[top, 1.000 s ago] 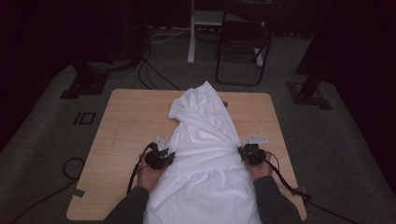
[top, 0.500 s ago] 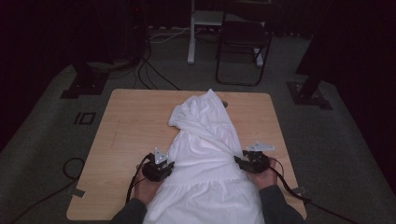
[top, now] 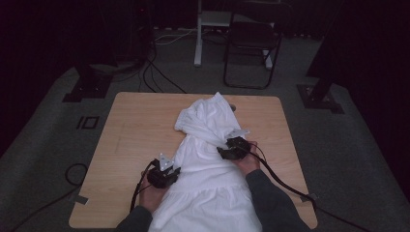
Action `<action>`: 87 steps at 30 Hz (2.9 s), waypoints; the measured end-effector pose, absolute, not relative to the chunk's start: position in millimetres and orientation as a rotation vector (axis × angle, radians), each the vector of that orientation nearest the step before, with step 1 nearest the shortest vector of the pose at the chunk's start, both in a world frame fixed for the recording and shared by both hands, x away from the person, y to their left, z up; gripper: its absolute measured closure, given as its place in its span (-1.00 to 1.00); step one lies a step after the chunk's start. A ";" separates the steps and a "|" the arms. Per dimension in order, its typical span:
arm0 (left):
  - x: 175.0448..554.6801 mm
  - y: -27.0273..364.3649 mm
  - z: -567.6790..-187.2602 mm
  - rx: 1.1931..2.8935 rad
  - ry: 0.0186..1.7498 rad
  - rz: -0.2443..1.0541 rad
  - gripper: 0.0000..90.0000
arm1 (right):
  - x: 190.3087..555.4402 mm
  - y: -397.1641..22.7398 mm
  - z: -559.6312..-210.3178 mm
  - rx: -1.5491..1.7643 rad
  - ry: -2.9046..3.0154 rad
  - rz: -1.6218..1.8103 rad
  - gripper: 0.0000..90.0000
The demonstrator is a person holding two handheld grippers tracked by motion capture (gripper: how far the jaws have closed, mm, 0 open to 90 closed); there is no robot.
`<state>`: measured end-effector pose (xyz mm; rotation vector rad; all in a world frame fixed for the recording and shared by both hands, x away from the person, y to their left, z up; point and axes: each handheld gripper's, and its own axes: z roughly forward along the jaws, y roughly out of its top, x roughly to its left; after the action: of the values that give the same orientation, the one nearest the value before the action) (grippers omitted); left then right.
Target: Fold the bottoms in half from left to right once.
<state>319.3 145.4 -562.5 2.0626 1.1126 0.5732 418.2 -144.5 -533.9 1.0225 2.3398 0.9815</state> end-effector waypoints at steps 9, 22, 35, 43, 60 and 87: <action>315.2 142.9 -562.3 2.071 1.105 0.576 0.44 | 438.0 -193.6 -516.8 1.261 2.068 1.063 0.95; 329.9 143.7 -542.1 2.121 1.104 0.481 0.25 | 453.2 -214.6 -557.8 1.438 2.094 0.971 0.92; 401.1 100.1 -547.2 2.144 1.075 0.453 0.28 | 451.4 -216.6 -559.9 1.442 2.080 1.004 0.91; 373.8 111.8 -559.1 2.089 1.062 0.471 0.28 | 433.5 -216.9 -559.6 1.438 2.121 1.023 0.90; 316.8 112.7 -563.0 2.101 1.013 0.498 0.28 | 366.2 -226.8 -543.1 1.296 2.194 1.110 0.13; 303.0 108.5 -563.8 2.106 1.003 0.531 0.29 | 447.6 -186.6 -500.3 1.243 2.070 1.123 0.97</action>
<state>303.0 108.5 -563.8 2.1059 1.0028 0.5307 447.6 -186.6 -500.3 1.2434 2.0698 1.1231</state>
